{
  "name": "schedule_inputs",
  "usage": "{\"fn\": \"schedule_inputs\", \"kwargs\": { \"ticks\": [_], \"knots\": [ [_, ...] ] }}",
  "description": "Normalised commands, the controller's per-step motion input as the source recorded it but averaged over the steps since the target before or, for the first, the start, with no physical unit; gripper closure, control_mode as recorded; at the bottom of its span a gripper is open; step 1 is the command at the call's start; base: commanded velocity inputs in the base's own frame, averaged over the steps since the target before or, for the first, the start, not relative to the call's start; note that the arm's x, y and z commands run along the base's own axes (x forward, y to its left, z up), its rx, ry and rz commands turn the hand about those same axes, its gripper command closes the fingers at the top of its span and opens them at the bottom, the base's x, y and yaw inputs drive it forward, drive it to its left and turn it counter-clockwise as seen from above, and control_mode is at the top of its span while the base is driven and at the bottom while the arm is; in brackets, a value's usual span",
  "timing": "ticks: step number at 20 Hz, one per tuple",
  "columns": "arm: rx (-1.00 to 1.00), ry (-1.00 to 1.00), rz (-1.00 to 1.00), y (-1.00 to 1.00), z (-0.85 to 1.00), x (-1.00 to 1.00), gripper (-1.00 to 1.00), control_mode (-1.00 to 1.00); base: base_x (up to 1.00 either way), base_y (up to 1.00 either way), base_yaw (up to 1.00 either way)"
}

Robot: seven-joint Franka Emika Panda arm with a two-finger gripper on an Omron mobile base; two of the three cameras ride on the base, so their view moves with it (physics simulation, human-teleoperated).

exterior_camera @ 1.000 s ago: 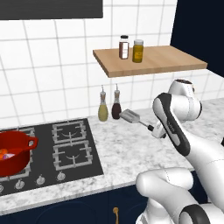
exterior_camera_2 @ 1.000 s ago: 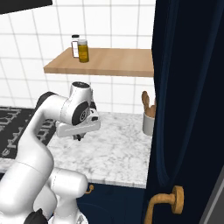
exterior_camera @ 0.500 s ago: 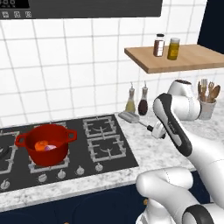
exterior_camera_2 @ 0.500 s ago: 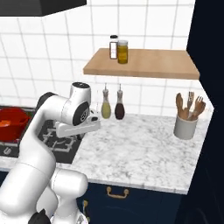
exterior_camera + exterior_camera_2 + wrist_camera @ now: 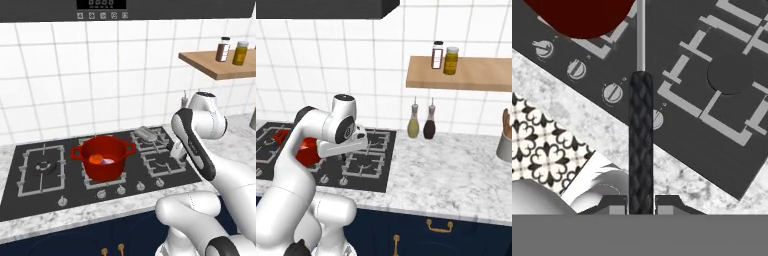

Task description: Put the squash and onion in the pot. Retrieve the spatula and lightly stir the vegetables in the pot.

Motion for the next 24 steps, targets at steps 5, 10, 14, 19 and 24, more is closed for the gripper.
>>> {"fn": "schedule_inputs", "kwargs": {
  "ticks": [5,10,14,19,24],
  "knots": [
    [0.00,0.00,0.00,0.00,0.00,0.00,1.00,1.00,-0.01,1.00,0.00],
    [0.00,0.00,0.00,0.00,0.00,0.00,1.00,1.00,-0.77,0.84,0.15],
    [0.00,0.00,0.00,0.00,0.00,0.00,1.00,1.00,-0.24,1.00,0.10],
    [0.00,0.00,0.00,0.00,0.00,0.00,1.00,1.00,0.00,1.00,0.08],
    [0.00,0.00,0.00,0.00,0.00,0.00,1.00,1.00,0.10,1.00,0.23]
  ]
}}
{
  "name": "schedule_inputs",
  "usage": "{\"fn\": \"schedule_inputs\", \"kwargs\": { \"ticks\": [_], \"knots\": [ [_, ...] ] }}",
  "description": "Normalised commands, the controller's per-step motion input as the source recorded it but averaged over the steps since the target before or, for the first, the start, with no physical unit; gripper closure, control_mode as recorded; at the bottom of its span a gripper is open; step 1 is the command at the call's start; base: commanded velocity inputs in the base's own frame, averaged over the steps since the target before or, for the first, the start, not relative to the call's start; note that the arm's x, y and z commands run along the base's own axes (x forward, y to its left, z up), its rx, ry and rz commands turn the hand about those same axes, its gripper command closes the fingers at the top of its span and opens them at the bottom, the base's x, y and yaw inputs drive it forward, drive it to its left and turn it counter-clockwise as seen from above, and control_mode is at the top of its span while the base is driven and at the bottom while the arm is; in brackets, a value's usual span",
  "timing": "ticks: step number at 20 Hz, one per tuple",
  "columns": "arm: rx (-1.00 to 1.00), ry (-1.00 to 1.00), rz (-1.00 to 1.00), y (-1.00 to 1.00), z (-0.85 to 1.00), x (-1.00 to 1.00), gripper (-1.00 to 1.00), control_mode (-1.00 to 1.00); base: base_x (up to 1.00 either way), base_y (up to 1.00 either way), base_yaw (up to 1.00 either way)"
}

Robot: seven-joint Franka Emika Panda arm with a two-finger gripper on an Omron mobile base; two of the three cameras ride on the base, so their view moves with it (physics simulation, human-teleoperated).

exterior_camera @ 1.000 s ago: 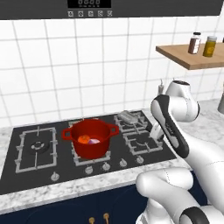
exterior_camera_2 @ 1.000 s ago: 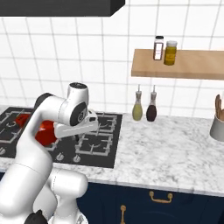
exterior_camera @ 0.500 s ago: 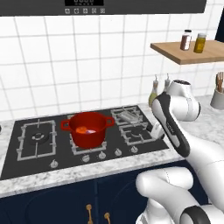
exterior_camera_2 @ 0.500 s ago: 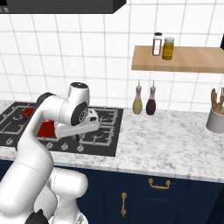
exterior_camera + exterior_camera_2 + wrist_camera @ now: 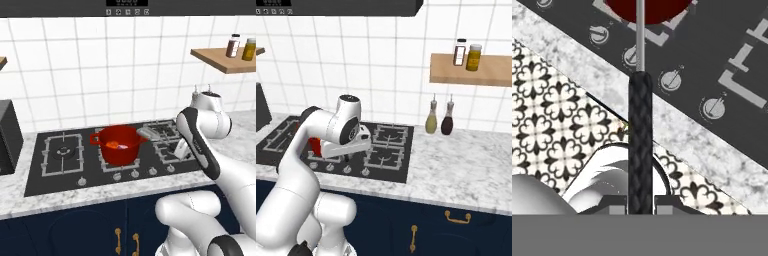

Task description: Put the squash and onion in the pot. Retrieve the spatula and lightly stir the vegetables in the pot.

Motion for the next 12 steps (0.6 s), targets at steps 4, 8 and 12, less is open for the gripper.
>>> {"fn": "schedule_inputs", "kwargs": {
  "ticks": [4,8,12],
  "knots": [
    [-0.17,0.14,0.29,0.75,-0.20,0.17,1.00,-1.00,0.00,0.25,0.11],
    [-0.19,0.08,0.07,1.00,-0.17,0.57,1.00,-1.00,0.00,0.00,0.00],
    [-0.15,0.15,-0.02,0.88,-0.06,0.82,1.00,-1.00,0.00,0.00,0.00]
  ]
}}
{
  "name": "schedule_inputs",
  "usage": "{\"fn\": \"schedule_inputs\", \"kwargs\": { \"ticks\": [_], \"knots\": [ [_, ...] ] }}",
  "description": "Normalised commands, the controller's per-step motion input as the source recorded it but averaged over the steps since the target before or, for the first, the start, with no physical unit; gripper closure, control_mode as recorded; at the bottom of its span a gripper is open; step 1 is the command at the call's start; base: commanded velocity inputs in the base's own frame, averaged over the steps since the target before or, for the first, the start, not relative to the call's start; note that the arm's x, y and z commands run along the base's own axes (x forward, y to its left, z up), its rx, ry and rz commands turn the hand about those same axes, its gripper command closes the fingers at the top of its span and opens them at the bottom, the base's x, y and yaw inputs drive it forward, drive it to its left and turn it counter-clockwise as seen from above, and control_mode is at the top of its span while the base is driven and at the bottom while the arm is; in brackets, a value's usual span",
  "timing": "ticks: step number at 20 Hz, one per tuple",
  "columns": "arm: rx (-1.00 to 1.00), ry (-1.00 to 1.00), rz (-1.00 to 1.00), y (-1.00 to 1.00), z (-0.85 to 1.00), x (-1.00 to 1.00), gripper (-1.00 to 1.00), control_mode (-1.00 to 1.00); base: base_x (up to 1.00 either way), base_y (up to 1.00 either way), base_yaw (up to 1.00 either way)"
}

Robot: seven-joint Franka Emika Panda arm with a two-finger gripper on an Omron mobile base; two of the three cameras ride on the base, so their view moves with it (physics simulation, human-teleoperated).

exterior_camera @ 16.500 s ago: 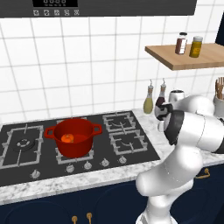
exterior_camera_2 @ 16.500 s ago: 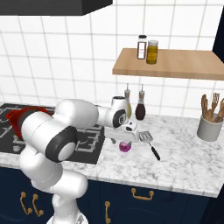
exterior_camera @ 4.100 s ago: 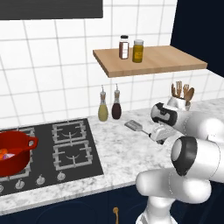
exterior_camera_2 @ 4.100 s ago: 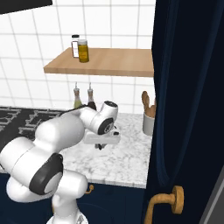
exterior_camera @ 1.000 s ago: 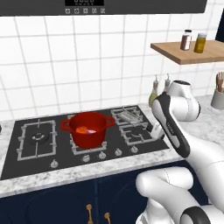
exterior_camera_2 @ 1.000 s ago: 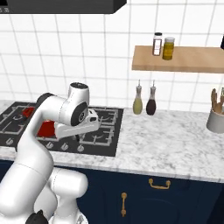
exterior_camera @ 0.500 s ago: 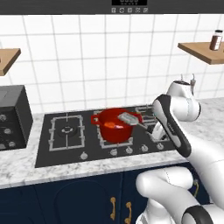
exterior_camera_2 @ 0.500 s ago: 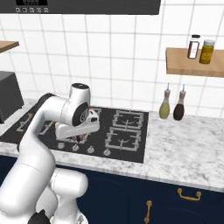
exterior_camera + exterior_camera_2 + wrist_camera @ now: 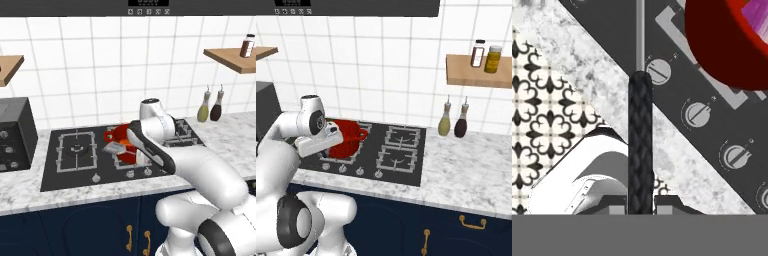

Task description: Put the squash and onion in the pot. Retrieve the spatula and lightly stir the vegetables in the pot.

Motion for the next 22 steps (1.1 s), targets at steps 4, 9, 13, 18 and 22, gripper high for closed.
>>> {"fn": "schedule_inputs", "kwargs": {
  "ticks": [4,9,13,18,22],
  "knots": [
    [-0.06,0.35,0.00,0.04,0.00,0.65,1.00,-1.00,0.00,0.00,0.00],
    [0.00,0.09,0.13,0.00,0.28,0.41,1.00,-1.00,0.00,0.00,0.00],
    [0.00,-0.02,0.29,0.00,0.45,0.26,1.00,-1.00,0.00,0.00,0.00],
    [-0.13,0.00,0.09,-0.05,-0.03,0.14,1.00,-1.00,0.00,0.00,0.00],
    [-0.02,-0.07,0.24,-0.06,0.07,0.02,1.00,-1.00,0.00,0.00,0.00]
  ]
}}
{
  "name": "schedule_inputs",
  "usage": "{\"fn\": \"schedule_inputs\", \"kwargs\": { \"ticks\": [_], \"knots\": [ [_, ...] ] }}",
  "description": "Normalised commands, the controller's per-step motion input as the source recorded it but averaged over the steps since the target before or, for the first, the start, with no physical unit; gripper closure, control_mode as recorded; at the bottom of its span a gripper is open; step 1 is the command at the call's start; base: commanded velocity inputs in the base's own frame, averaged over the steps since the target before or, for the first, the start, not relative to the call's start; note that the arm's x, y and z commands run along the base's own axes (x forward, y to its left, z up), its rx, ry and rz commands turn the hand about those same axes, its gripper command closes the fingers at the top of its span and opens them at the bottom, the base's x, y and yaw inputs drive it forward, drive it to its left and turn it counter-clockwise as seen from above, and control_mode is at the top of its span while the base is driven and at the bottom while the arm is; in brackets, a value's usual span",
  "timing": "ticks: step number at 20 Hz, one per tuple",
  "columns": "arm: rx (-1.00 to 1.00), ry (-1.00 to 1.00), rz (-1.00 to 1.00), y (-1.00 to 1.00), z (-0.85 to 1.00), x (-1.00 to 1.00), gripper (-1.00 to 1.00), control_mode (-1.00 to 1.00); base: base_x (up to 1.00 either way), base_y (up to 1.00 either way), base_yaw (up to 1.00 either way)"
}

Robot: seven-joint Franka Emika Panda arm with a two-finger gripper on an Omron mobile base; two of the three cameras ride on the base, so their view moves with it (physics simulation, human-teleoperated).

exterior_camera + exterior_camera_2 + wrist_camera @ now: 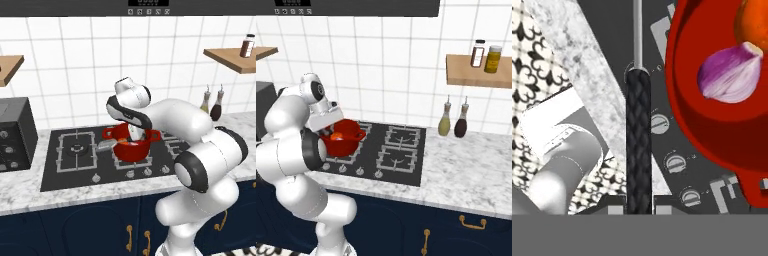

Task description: Put the squash and onion in the pot. Retrieve the spatula and lightly stir the vegetables in the pot.

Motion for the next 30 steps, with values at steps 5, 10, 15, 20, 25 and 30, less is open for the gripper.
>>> {"fn": "schedule_inputs", "kwargs": {
  "ticks": [5,10,15,20,25,30],
  "knots": [
    [0.00,0.01,0.19,-0.16,0.22,0.21,1.00,-1.00,0.00,0.00,0.00],
    [-0.02,0.03,0.19,-0.22,0.01,0.43,1.00,-1.00,0.00,0.00,0.00],
    [-0.06,0.01,0.13,-0.21,0.06,0.52,1.00,-1.00,0.00,0.00,0.00],
    [-0.11,0.00,0.01,-0.16,0.02,0.47,1.00,-1.00,0.00,0.00,0.00],
    [-0.08,0.00,0.00,-0.12,0.05,0.45,1.00,-1.00,0.00,0.00,0.00],
    [-0.03,0.05,0.14,-0.06,0.03,0.07,1.00,-1.00,0.00,0.00,0.00]
  ]
}}
